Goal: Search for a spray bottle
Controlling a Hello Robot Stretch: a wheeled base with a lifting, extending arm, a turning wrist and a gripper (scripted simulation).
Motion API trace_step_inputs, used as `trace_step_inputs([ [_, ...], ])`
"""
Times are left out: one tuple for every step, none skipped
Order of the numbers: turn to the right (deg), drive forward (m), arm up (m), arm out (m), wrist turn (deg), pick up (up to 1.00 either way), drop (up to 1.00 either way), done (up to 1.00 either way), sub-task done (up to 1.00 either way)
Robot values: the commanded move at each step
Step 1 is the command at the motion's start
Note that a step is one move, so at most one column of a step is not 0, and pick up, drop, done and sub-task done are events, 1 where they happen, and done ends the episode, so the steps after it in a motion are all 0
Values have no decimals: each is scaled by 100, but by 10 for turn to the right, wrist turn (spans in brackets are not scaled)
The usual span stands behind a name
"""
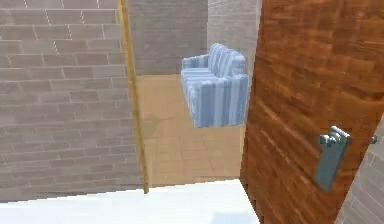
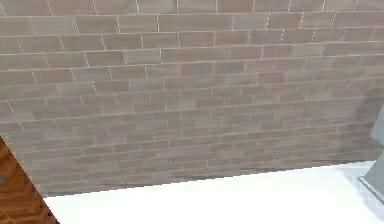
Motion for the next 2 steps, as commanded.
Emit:
trace_step_inputs([
  [0,100,0,0,0,0,0,0,0],
  [-60,0,0,0,0,0,0,0,0],
])
